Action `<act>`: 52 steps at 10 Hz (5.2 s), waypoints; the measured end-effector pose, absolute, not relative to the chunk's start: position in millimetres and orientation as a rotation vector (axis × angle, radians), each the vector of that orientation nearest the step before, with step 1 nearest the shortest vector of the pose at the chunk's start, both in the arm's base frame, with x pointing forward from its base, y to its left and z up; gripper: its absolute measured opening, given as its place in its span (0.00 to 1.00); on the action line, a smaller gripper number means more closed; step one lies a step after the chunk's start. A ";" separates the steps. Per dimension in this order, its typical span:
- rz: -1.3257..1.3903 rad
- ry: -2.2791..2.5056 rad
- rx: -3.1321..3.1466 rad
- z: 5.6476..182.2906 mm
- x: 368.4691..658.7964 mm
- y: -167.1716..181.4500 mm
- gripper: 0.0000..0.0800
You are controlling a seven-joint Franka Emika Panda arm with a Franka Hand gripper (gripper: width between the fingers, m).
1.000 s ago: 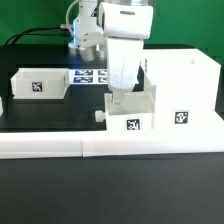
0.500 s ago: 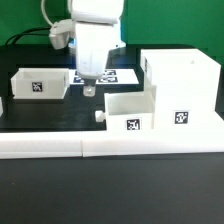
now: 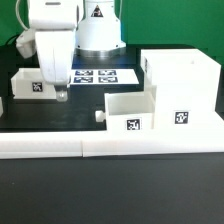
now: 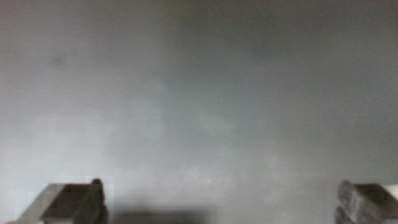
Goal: Assemble drawer
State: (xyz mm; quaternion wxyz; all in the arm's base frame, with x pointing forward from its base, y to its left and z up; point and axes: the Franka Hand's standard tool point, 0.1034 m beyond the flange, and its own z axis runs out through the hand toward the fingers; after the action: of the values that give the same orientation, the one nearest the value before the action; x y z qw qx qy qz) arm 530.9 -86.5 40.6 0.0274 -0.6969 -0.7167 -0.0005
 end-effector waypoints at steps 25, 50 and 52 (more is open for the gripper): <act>-0.158 -2.007 -2.157 9.2 549.3 -26.1 0.81; -0.099 -2.085 -2.167 33.1 599.3 -3.0 0.81; -0.097 -2.100 -2.158 27.5 591.9 -15.7 0.81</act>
Offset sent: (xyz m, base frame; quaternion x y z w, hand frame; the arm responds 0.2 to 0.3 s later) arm 0.0128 0.0360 -0.0088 -0.0036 0.1511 0.0265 0.9882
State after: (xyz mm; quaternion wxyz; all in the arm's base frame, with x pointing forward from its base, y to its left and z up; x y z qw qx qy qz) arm 591.9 -15.7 27.5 0.0644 -0.7147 -0.6957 -0.0322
